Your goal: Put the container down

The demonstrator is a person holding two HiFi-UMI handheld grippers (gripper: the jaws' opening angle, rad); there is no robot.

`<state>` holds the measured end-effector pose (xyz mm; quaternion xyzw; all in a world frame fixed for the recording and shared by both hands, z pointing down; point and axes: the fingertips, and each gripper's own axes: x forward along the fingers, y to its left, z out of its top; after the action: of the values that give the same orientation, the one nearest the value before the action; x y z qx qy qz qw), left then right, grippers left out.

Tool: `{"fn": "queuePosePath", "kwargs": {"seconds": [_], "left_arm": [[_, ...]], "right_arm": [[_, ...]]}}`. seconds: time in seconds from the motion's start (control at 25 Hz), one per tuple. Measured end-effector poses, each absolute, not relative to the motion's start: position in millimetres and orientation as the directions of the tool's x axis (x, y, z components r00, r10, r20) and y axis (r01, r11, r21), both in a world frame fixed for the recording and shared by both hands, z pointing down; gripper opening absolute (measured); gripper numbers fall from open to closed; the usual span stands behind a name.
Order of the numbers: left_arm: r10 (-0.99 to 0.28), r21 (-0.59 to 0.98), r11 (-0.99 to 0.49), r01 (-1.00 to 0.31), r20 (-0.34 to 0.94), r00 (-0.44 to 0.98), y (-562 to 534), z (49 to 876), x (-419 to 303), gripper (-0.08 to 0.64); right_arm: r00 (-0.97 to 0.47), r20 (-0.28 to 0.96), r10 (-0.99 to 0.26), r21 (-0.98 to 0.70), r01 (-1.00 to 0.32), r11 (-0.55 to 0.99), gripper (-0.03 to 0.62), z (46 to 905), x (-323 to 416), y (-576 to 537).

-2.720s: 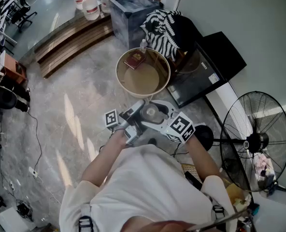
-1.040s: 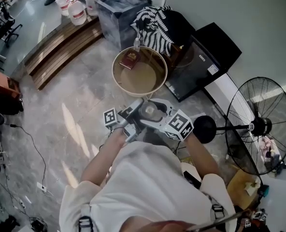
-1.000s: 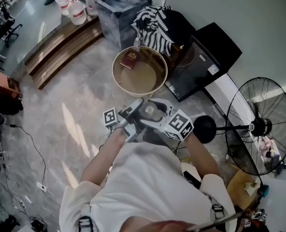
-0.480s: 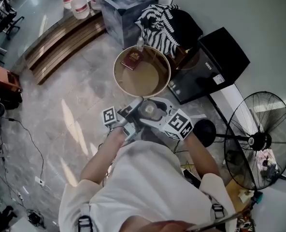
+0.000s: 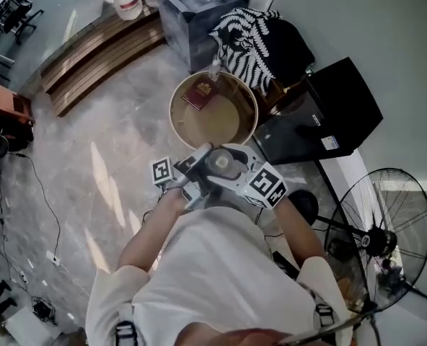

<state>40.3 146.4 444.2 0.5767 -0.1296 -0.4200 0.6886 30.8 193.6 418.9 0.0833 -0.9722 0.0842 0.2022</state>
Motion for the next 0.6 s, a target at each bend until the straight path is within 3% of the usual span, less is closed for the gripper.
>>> {"fn": "queuePosePath", "kwargs": {"seconds": [0.6], "left_arm": [[-0.776, 0.91, -0.017, 0.415, -0.274, 0.568, 75.1, 457.3, 70.3, 0.273]], "right_arm": [[-0.917, 0.396, -0.057, -0.156, -0.128, 0.979, 0.35, 431.5, 64.2, 121.8]]}}
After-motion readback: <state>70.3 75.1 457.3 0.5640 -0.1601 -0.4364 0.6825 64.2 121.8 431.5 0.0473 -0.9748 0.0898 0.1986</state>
